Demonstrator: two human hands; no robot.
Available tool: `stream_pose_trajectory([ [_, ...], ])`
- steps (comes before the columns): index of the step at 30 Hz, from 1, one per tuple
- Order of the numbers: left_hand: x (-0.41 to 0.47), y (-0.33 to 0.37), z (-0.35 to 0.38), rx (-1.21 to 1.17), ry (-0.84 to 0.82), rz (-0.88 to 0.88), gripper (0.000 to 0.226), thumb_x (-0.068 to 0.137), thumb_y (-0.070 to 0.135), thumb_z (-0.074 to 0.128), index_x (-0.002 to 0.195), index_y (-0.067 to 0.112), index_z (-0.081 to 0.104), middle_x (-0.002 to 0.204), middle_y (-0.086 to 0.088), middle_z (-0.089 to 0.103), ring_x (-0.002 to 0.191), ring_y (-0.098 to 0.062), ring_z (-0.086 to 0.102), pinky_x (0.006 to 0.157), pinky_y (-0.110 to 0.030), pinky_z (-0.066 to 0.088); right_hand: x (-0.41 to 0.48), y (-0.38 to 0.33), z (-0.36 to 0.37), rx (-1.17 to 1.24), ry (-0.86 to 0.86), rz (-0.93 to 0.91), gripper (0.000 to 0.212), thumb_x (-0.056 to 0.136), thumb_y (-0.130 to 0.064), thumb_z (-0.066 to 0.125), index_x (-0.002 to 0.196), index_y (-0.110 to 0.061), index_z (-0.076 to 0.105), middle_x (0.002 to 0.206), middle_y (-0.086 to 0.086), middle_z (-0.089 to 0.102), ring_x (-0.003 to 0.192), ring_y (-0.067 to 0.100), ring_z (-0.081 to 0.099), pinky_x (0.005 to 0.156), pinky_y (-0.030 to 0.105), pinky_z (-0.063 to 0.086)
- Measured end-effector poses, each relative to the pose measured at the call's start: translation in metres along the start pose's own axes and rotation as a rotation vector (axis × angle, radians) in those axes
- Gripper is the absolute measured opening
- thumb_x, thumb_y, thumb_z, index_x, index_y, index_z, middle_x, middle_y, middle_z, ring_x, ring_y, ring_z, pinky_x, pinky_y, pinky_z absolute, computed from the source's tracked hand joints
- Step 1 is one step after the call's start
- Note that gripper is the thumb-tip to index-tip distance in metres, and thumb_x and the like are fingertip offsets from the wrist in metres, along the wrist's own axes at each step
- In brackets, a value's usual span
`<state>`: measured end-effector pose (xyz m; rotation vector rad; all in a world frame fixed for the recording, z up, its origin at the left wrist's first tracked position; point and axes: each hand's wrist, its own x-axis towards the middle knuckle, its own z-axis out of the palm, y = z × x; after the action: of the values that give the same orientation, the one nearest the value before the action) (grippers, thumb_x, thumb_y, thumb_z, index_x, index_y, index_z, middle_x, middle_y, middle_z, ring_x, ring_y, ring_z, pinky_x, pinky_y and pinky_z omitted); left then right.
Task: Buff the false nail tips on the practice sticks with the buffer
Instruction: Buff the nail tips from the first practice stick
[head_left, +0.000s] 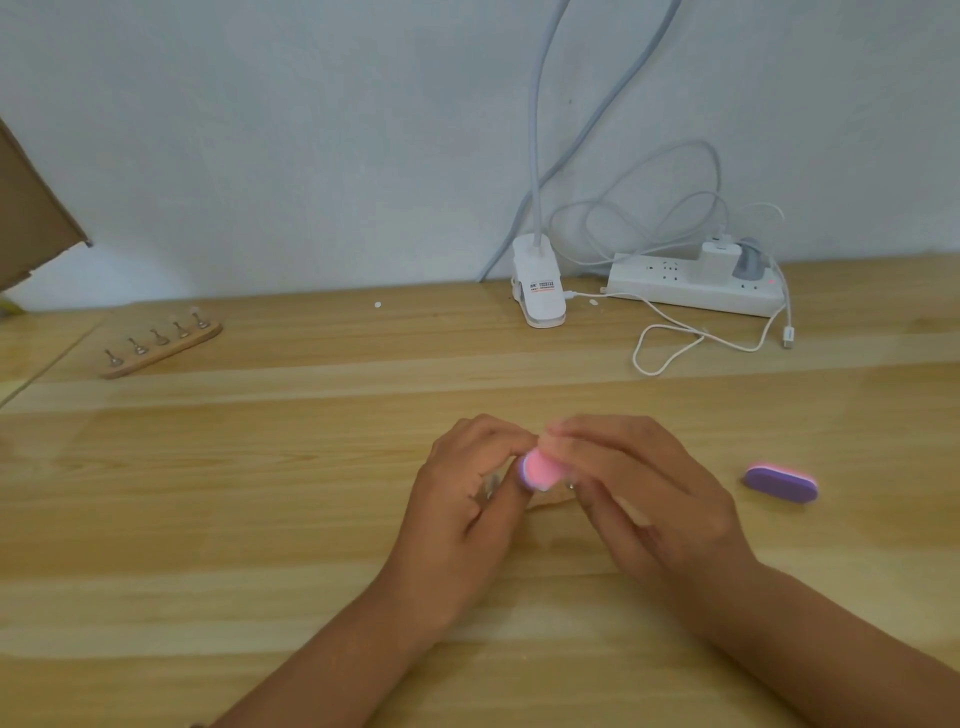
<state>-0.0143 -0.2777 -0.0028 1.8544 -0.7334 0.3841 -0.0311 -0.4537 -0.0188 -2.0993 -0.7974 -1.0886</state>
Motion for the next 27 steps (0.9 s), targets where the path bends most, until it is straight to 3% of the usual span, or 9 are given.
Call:
stream_pose_trajectory([
  [2, 0.000, 0.000, 0.000, 0.011, 0.007, -0.018, 0.025, 0.094, 0.028, 0.051, 0.091, 0.014, 0.071, 0.086, 0.012, 0.062, 0.087, -0.014, 0.060, 0.078, -0.043, 0.048, 0.001, 0.002, -0.001, -0.019, 0.029, 0.065, 0.031, 0.085, 0.011, 0.065, 0.113, 0.000, 0.070, 0.115, 0.010, 0.067, 0.107, 0.020, 0.064, 0.099, 0.023, 0.046],
  [6, 0.000, 0.002, 0.000, 0.007, 0.003, -0.002, 0.021, 0.093, 0.026, 0.052, 0.091, 0.015, 0.070, 0.088, 0.007, 0.063, 0.087, -0.015, 0.059, 0.077, -0.043, 0.048, -0.002, -0.001, 0.001, -0.007, -0.009, -0.026, 0.028, 0.089, 0.009, 0.062, 0.114, -0.001, 0.070, 0.117, 0.010, 0.067, 0.108, 0.019, 0.064, 0.098, 0.025, 0.048],
  [9, -0.001, 0.001, 0.000, 0.040, 0.007, -0.031, 0.017, 0.094, 0.021, 0.056, 0.088, 0.015, 0.071, 0.086, 0.008, 0.062, 0.086, -0.016, 0.059, 0.078, -0.045, 0.048, 0.000, 0.002, 0.001, -0.012, 0.042, 0.055, 0.026, 0.091, 0.006, 0.061, 0.115, -0.001, 0.069, 0.115, 0.009, 0.067, 0.107, 0.018, 0.063, 0.095, 0.028, 0.050],
  [13, -0.001, 0.002, -0.001, 0.039, 0.012, -0.002, 0.022, 0.092, 0.028, 0.052, 0.089, 0.016, 0.070, 0.087, 0.005, 0.062, 0.087, -0.017, 0.058, 0.077, -0.044, 0.047, -0.003, -0.004, 0.003, -0.013, -0.021, -0.026, 0.027, 0.093, 0.004, 0.057, 0.115, -0.005, 0.070, 0.118, 0.009, 0.066, 0.109, 0.018, 0.063, 0.100, 0.023, 0.046],
  [16, -0.003, 0.001, -0.001, 0.047, 0.015, -0.015, 0.024, 0.093, 0.028, 0.051, 0.085, 0.016, 0.070, 0.086, 0.010, 0.062, 0.087, -0.015, 0.058, 0.079, -0.046, 0.047, 0.001, 0.008, -0.002, -0.057, 0.020, 0.188, 0.026, 0.092, 0.006, 0.062, 0.113, -0.007, 0.071, 0.114, 0.001, 0.066, 0.106, 0.017, 0.061, 0.101, 0.018, 0.041],
  [18, -0.004, 0.002, 0.000, 0.044, 0.023, -0.029, 0.024, 0.094, 0.028, 0.052, 0.086, 0.016, 0.070, 0.087, 0.012, 0.062, 0.087, -0.015, 0.060, 0.079, -0.047, 0.047, 0.002, 0.011, -0.005, -0.012, 0.049, 0.273, 0.024, 0.091, 0.005, 0.063, 0.111, -0.007, 0.069, 0.108, 0.001, 0.066, 0.106, 0.017, 0.061, 0.098, 0.023, 0.043],
  [23, -0.003, 0.000, -0.001, 0.111, 0.015, -0.026, 0.019, 0.094, 0.028, 0.054, 0.094, 0.022, 0.072, 0.085, 0.016, 0.066, 0.084, -0.008, 0.060, 0.080, -0.038, 0.045, -0.002, 0.000, 0.001, 0.026, -0.017, 0.019, 0.026, 0.092, 0.000, 0.058, 0.116, -0.005, 0.067, 0.114, 0.008, 0.064, 0.108, 0.018, 0.061, 0.098, 0.022, 0.044],
  [27, -0.004, 0.001, -0.002, 0.159, 0.030, -0.033, 0.014, 0.095, 0.028, 0.057, 0.094, 0.027, 0.071, 0.082, 0.014, 0.066, 0.083, -0.006, 0.059, 0.082, -0.030, 0.040, -0.002, 0.003, 0.001, -0.022, -0.019, 0.055, 0.026, 0.093, 0.000, 0.057, 0.116, -0.001, 0.069, 0.115, 0.009, 0.064, 0.107, 0.020, 0.061, 0.100, 0.022, 0.043],
])
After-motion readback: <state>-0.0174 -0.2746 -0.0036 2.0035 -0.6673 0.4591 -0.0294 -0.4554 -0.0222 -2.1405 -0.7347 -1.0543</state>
